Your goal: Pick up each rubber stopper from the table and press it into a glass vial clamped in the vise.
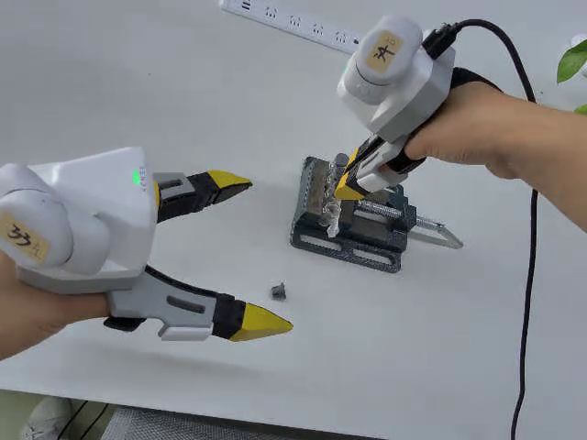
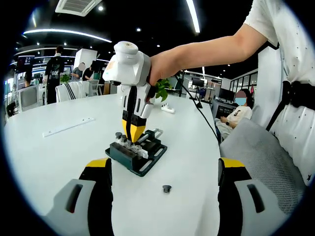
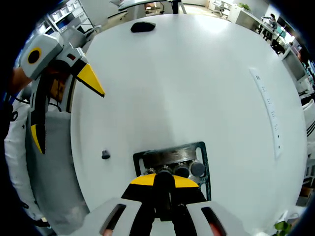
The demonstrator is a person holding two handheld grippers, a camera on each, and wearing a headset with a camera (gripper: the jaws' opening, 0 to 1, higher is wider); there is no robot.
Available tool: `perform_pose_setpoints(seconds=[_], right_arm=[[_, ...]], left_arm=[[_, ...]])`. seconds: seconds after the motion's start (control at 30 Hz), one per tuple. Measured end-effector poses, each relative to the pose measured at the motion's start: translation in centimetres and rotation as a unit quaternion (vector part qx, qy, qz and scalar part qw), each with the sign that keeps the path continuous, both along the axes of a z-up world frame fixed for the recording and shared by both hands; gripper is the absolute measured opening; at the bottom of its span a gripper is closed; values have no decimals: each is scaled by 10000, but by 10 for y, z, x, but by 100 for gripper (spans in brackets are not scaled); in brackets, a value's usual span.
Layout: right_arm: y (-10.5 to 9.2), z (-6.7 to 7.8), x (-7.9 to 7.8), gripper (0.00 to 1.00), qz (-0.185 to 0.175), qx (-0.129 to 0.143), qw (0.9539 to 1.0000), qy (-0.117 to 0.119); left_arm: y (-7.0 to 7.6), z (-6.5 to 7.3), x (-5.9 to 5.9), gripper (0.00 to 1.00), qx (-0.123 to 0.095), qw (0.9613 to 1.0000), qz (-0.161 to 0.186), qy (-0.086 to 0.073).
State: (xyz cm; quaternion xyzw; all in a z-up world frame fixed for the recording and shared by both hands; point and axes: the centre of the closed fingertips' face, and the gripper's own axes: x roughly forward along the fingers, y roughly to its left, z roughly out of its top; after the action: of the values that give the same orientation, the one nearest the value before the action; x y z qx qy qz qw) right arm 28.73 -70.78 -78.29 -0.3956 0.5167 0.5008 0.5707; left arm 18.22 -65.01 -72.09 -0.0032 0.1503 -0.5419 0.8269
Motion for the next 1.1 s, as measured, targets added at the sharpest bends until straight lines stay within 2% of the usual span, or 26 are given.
perform_pose_setpoints(seconds=[0.4,0.7,1.1], right_arm=[[0,0,1,7,-253,-34,9997,-8],[0,-1,1,7,-154,-27,9999,-68],[-1,-1,1,8,-214,90,9997,-43]], left_arm=[[-6,4,0,88,-43,10000,-68,-24],[-6,6,-2,88,-40,10000,-71,-34],[-6,5,-2,87,-70,10000,-57,-24]])
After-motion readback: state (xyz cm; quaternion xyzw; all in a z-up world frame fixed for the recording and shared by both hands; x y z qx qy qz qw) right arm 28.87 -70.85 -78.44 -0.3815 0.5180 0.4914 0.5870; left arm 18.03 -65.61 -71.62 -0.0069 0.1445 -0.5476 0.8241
